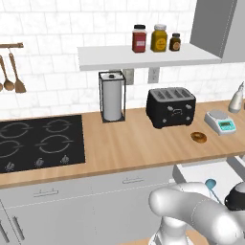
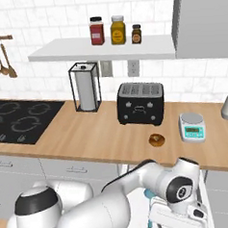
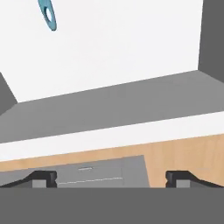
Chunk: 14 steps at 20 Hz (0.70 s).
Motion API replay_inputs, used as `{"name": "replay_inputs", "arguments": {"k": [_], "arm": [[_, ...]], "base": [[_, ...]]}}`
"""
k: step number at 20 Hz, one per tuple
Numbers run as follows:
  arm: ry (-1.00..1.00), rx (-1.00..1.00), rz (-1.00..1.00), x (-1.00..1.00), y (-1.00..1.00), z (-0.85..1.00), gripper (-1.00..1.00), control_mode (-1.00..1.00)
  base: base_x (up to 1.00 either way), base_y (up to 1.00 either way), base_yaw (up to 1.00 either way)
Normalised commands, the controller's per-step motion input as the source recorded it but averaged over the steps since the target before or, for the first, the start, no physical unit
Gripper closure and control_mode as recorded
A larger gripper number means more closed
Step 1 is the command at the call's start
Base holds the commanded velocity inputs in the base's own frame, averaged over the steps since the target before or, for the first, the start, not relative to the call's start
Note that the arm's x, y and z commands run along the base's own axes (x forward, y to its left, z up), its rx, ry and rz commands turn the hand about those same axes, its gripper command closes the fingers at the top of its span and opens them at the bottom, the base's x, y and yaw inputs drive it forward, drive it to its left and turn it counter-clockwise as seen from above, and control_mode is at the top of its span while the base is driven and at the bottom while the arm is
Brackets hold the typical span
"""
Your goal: Pick the ladle from the drawer and place it on the counter.
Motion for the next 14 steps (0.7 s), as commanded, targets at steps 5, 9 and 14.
{"name": "replay_inputs", "arguments": {"k": [5, 9, 14], "arm": [[-0.07, 0.00, 0.00, 0.49, 0.39, 0.27, -1.00, -1.00], [-0.13, 0.00, 0.00, 0.77, 0.47, 0.00, -1.00, -1.00], [-0.04, 0.08, 0.04, 0.81, 0.10, -0.01, -1.00, -1.00]], "base": [[0.00, 0.00, 0.00], [0.00, 0.00, 0.00], [0.00, 0.00, 0.00]]}}
